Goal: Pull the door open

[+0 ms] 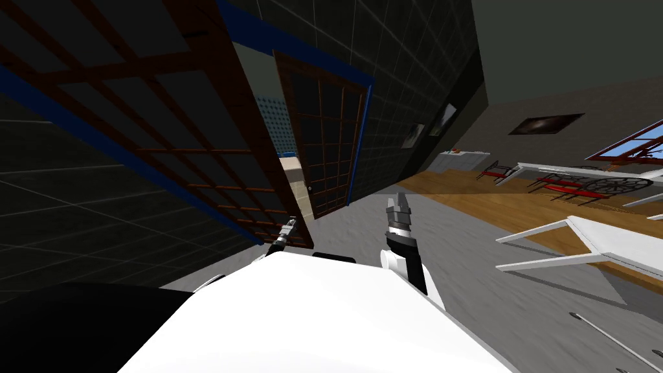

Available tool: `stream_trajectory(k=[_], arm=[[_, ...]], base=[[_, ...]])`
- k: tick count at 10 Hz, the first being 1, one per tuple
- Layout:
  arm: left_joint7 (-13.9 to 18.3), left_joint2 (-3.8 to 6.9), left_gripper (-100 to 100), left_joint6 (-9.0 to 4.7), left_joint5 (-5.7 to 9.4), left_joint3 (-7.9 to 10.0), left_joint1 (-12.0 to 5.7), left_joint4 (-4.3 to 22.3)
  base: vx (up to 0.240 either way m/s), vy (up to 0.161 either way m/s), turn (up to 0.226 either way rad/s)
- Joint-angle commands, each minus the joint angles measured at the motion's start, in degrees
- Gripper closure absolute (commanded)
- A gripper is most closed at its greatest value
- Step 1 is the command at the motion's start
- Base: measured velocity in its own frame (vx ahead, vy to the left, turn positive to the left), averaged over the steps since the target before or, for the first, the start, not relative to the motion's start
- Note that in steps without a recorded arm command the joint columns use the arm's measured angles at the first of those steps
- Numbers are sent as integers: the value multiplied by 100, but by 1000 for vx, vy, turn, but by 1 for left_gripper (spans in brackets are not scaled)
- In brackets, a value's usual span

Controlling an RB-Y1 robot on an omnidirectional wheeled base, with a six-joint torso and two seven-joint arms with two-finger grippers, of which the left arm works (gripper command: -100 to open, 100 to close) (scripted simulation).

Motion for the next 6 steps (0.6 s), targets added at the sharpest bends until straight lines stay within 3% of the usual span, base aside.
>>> stream_trajectory(k=[1, 5, 6], arm=[[114, 72, 100, -180, -62, -96, 60, 22], [392, 298, 100, -599, -206, -320, 241, 78], [392, 298, 100, -599, -206, -320, 241, 78]], base=[[-249, 61, -151], [-235, 83, -125], [-171, 66, -48]])
